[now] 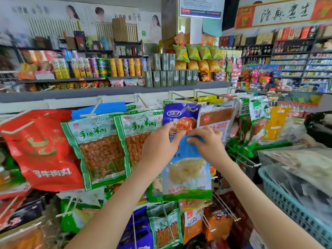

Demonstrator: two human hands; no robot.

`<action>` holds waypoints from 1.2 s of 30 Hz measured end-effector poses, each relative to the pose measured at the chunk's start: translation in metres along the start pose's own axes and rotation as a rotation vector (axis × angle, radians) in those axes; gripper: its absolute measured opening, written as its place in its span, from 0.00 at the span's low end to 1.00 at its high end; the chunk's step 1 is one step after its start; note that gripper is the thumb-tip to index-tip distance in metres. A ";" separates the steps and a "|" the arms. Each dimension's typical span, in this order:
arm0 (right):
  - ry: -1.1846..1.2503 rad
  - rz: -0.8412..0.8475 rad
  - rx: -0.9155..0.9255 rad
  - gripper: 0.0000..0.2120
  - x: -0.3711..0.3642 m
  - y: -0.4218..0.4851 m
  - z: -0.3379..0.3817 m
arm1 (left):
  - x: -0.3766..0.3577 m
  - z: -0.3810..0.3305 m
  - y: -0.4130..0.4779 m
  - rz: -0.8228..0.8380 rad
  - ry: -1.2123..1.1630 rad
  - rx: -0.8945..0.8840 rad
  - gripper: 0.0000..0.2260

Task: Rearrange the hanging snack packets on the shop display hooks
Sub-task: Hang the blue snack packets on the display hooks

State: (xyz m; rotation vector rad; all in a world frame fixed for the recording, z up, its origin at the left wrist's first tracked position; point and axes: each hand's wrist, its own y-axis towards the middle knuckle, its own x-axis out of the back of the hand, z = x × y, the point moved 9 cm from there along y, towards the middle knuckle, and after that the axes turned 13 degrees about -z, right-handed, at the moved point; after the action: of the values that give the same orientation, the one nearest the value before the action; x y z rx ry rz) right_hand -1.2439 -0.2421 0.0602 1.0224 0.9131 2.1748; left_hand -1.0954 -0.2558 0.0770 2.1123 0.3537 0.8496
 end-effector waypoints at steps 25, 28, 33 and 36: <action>0.166 0.147 -0.186 0.30 0.002 0.049 -0.041 | -0.019 -0.012 0.046 -0.076 -0.353 0.268 0.17; 0.255 0.164 -0.211 0.24 0.008 0.051 -0.039 | -0.009 -0.020 0.041 -0.090 -0.449 0.280 0.16; 0.245 0.166 -0.141 0.14 0.025 0.046 -0.024 | -0.006 -0.007 0.026 0.005 -0.569 0.387 0.10; 0.254 0.195 -0.081 0.15 0.030 0.035 -0.013 | -0.001 -0.002 0.014 0.067 -0.687 0.430 0.08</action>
State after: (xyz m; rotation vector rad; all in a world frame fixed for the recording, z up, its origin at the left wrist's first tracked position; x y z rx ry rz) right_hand -1.2782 -0.2468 0.0938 0.8388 0.8583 2.5271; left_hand -1.0984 -0.2636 0.0882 2.6667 0.0990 0.0373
